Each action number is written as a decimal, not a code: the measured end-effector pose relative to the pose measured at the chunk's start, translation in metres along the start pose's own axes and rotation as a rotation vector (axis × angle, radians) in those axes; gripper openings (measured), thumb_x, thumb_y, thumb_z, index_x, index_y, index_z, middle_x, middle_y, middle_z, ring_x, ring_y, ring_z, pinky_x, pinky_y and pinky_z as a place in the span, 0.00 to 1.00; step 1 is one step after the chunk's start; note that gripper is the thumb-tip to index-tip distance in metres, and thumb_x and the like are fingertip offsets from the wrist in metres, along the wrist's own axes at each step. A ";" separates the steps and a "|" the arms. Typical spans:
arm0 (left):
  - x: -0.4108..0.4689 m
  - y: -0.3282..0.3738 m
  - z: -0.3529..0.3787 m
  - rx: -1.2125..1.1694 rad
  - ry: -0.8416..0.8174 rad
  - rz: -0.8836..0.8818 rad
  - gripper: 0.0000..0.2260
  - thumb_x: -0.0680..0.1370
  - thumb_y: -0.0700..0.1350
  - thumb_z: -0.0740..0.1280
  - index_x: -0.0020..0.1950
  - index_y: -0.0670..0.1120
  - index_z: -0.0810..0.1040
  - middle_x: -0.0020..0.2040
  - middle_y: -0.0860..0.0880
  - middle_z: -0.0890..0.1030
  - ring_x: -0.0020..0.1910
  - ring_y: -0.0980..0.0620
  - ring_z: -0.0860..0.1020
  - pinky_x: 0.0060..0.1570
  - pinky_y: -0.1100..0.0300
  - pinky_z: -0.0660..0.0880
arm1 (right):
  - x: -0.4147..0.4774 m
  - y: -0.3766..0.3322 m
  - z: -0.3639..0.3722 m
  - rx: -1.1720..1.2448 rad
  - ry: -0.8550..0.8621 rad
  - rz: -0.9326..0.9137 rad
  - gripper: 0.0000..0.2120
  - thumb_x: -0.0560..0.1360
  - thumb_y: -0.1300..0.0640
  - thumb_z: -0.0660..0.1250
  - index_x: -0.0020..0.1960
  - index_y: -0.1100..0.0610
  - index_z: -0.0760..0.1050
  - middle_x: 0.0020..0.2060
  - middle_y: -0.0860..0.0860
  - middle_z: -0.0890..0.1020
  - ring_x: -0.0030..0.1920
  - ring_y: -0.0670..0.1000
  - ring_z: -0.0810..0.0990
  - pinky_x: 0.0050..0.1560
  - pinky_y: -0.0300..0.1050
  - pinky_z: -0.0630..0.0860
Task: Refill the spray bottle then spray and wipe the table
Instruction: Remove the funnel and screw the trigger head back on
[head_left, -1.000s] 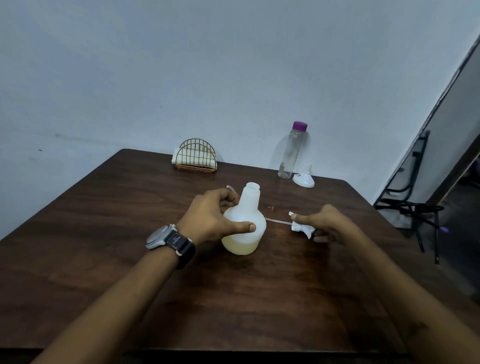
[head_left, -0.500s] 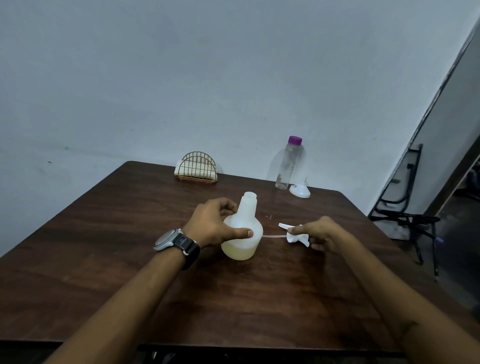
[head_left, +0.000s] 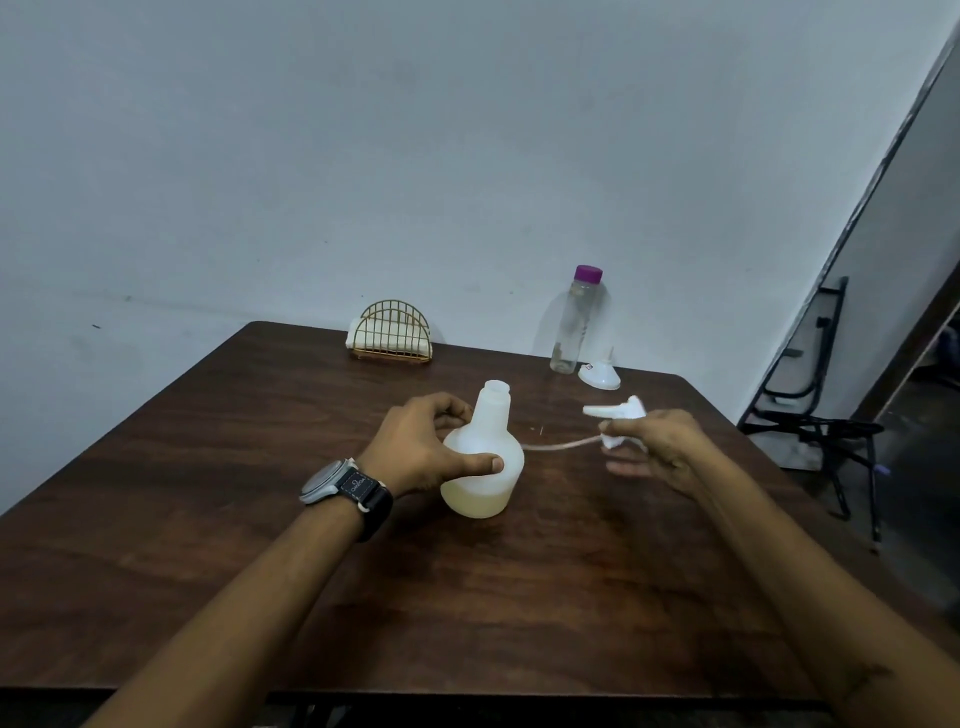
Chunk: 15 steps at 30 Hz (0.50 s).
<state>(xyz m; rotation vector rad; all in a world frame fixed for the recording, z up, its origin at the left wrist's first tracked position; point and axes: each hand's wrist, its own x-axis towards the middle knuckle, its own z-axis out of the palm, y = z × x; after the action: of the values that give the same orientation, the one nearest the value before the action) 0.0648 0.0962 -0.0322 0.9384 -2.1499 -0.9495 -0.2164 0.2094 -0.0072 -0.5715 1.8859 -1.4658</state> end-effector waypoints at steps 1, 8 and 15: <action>0.000 -0.001 0.000 -0.007 -0.001 0.000 0.28 0.61 0.57 0.85 0.57 0.51 0.81 0.57 0.56 0.84 0.59 0.60 0.81 0.55 0.61 0.79 | -0.004 -0.006 -0.002 0.127 0.002 -0.066 0.18 0.74 0.72 0.74 0.62 0.71 0.74 0.47 0.63 0.85 0.42 0.58 0.85 0.40 0.57 0.86; 0.001 -0.003 0.002 -0.025 0.015 -0.010 0.27 0.61 0.58 0.85 0.55 0.53 0.82 0.53 0.57 0.85 0.55 0.62 0.82 0.55 0.62 0.80 | -0.047 -0.072 -0.031 0.253 0.191 -0.700 0.13 0.71 0.72 0.75 0.53 0.62 0.81 0.46 0.58 0.80 0.46 0.56 0.82 0.49 0.48 0.86; 0.002 -0.001 0.000 -0.009 0.002 -0.029 0.28 0.60 0.59 0.85 0.56 0.53 0.82 0.55 0.56 0.85 0.57 0.58 0.82 0.60 0.53 0.80 | -0.094 -0.094 -0.028 0.019 0.216 -1.026 0.14 0.70 0.65 0.76 0.53 0.54 0.82 0.45 0.47 0.80 0.44 0.46 0.79 0.53 0.50 0.82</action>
<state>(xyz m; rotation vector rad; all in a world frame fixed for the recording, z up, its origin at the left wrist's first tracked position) 0.0637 0.0939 -0.0329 0.9688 -2.1336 -0.9710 -0.1795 0.2675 0.1100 -1.5742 1.7876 -2.2192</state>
